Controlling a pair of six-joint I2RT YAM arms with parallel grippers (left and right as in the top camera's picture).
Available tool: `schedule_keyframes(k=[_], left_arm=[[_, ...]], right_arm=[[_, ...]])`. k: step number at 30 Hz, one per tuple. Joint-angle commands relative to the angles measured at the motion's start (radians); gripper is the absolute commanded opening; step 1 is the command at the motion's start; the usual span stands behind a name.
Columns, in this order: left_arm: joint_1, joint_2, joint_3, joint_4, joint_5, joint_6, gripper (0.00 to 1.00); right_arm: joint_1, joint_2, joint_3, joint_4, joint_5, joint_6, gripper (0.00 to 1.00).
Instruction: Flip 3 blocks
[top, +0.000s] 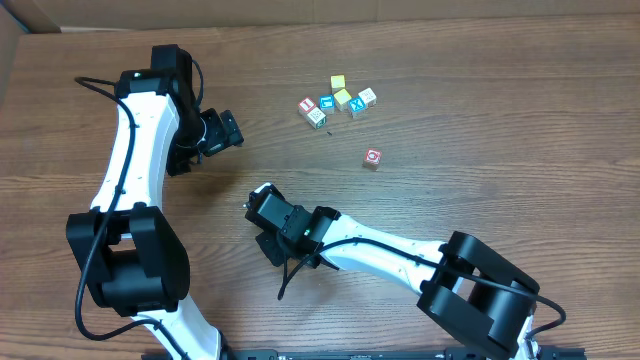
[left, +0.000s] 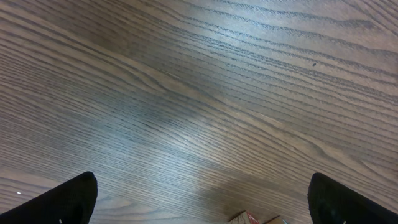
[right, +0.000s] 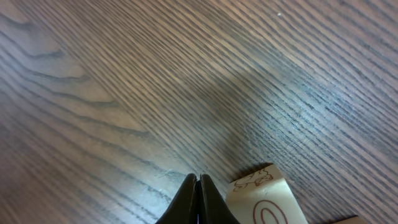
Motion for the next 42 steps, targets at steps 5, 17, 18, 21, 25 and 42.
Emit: schedule_keyframes(k=[5,17,18,21,25,42], left_arm=[[-0.007,-0.02,0.018,0.002,-0.011,0.012,1.0],[-0.007,-0.02,0.018,0.002,-0.011,0.012,1.0],[-0.007,-0.02,0.018,0.002,-0.011,0.012,1.0],[-0.007,-0.02,0.018,0.002,-0.011,0.012,1.0],[-0.007,-0.02,0.018,0.002,-0.011,0.012,1.0],[-0.007,-0.02,0.018,0.002,-0.011,0.012,1.0]], right_arm=[[-0.019,0.007,0.015,-0.026,0.055,-0.005,0.04],[-0.021,0.006,0.016,-0.048,0.114,-0.006,0.05],[-0.021,0.005,0.016,-0.048,0.121,-0.006,0.05],[-0.021,-0.005,0.016,-0.053,0.131,-0.006,0.05],[-0.021,-0.027,0.016,-0.067,0.13,-0.006,0.05],[-0.021,-0.035,0.016,-0.118,0.196,-0.009,0.05]])
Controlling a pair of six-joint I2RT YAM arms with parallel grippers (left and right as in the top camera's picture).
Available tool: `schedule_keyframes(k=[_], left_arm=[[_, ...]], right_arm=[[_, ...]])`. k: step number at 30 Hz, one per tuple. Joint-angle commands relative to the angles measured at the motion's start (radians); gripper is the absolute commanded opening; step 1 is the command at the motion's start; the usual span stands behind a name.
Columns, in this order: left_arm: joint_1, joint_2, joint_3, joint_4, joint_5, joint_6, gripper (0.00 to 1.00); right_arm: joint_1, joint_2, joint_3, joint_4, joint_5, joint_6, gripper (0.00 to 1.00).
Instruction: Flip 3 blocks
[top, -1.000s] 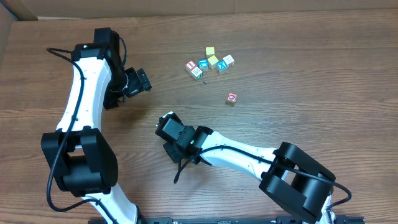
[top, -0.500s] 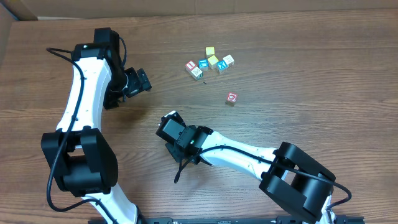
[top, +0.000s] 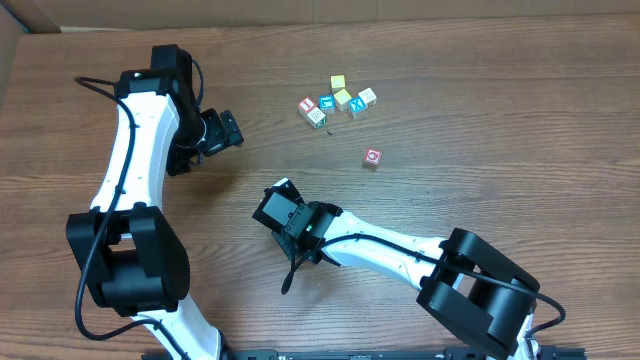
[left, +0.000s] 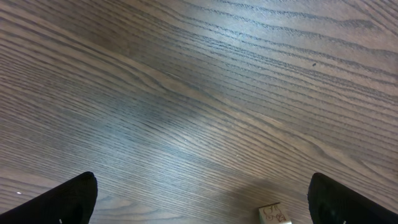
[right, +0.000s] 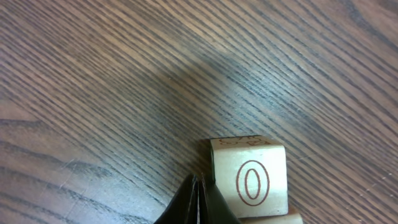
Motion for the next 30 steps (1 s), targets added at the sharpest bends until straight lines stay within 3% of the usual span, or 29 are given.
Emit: schedule_keyframes(k=[1,12,19,30], left_arm=[[-0.007,-0.02,0.018,0.001,-0.01,0.012,1.0],[-0.007,-0.02,0.018,0.001,-0.01,0.012,1.0],[-0.007,-0.02,0.018,0.001,-0.01,0.012,1.0],[-0.007,-0.02,0.018,0.001,-0.01,0.012,1.0]], right_arm=[[-0.003,-0.04,0.016,0.004,0.02,-0.006,0.05],[-0.023,-0.101,0.07,0.082,-0.008,-0.002,0.05],[-0.046,-0.042,0.069,0.142,-0.008,0.002,0.05],[-0.049,0.009,0.068,0.103,-0.053,0.001,0.05]])
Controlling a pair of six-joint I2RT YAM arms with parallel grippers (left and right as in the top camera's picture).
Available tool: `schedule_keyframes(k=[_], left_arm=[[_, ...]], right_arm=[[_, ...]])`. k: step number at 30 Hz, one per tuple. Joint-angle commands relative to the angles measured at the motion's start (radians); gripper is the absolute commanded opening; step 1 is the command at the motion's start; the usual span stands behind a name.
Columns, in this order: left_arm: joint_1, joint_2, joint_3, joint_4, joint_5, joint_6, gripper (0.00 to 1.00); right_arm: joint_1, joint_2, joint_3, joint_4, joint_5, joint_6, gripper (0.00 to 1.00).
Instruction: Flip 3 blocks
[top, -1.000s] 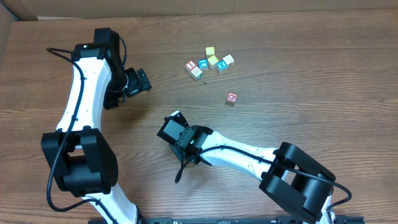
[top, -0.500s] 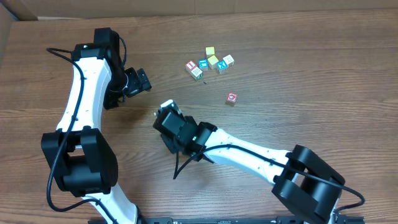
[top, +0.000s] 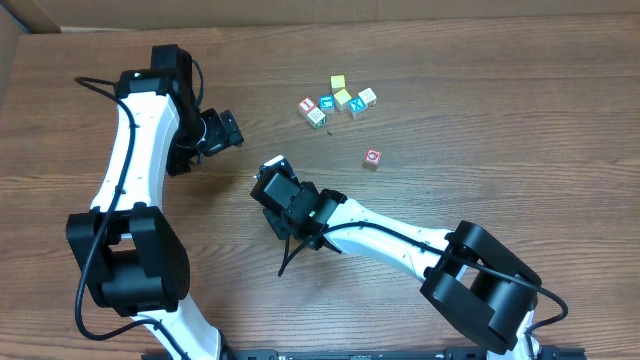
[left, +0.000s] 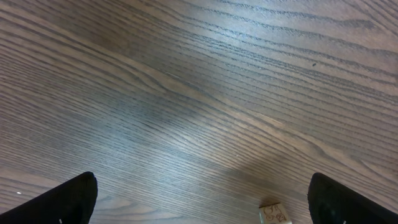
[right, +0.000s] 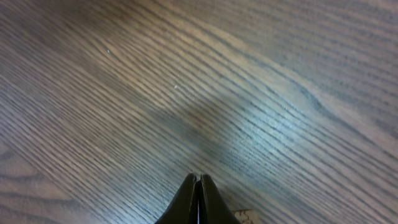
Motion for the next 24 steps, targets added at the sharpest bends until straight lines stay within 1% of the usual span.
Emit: schedule_keyframes(k=[1,15,24], left_arm=[[-0.007,-0.02,0.018,0.001,-0.01,0.012,1.0],[-0.007,-0.02,0.018,0.001,-0.01,0.012,1.0],[-0.007,-0.02,0.018,0.001,-0.01,0.012,1.0]], right_arm=[[-0.003,0.002,0.019,-0.025,-0.049,0.0,0.05],[-0.008,0.031,0.018,-0.012,-0.04,0.0,0.04],[-0.008,0.031,0.018,-0.073,-0.041,0.012,0.04]])
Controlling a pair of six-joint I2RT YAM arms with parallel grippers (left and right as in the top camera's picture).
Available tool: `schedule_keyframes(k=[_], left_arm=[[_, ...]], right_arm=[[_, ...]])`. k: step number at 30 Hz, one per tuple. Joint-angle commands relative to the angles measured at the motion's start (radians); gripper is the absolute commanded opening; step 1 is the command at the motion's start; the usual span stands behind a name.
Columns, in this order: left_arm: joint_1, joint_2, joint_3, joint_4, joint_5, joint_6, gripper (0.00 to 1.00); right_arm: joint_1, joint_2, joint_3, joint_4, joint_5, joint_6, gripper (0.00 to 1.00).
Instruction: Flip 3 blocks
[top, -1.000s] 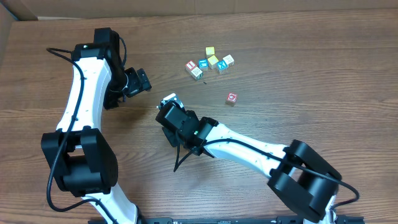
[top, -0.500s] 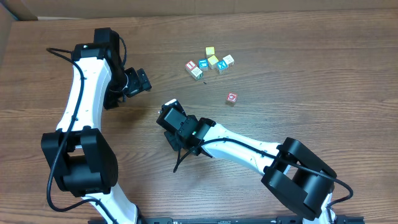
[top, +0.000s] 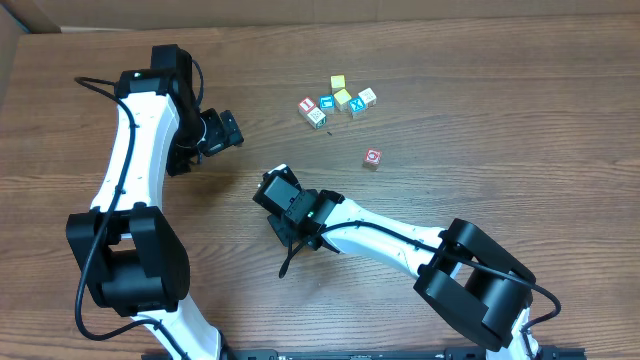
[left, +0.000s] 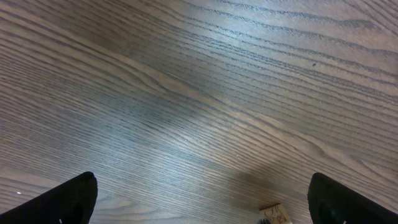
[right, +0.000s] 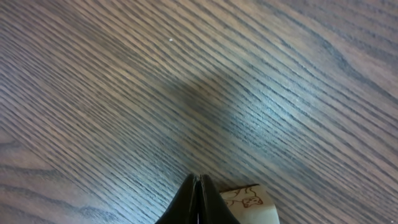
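Observation:
A pale wooden block (right: 249, 202) with a brown drawing on its face lies on the table just right of my right gripper (right: 199, 200), whose fingers are pressed together with nothing between them. In the overhead view this gripper (top: 272, 190) is mid-table and hides the block. The same block (left: 273, 214) peeks in at the bottom edge of the left wrist view. My left gripper (left: 202, 199) hangs open over bare wood, at the left (top: 228, 130). Several coloured blocks (top: 340, 98) cluster at the back. A lone red block (top: 372, 157) sits nearer.
The wooden table (top: 520, 150) stretches wide to the right. My right arm (top: 390, 245) lies across the front middle, with a black cable (top: 288, 262) trailing from it. My left arm (top: 140, 130) stands along the left side.
My right gripper has shifted a little toward the front right, and more of the block's drawn face shows beside its tips. The left gripper has not moved.
My right gripper was shut at the front middle with a block by its tips. Then it stood farther back, the block showing a red 0 face. Then it was farther back-left, with only a sliver of block. Now the drawn face shows. The left arm stayed still.

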Motion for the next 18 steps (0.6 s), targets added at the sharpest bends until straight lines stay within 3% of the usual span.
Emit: schedule_keyframes(k=[1,11,18], left_arm=[[-0.007,-0.02,0.018,0.001,-0.011,0.012,1.0],[-0.007,-0.02,0.018,0.001,-0.011,0.012,1.0],[-0.007,-0.02,0.018,0.001,-0.011,0.012,1.0]], right_arm=[[-0.006,0.008,0.018,-0.007,-0.002,0.019,0.04],[-0.006,-0.02,0.02,-0.047,-0.041,0.026,0.04],[-0.007,-0.166,0.02,-0.047,-0.124,0.032,0.04]])
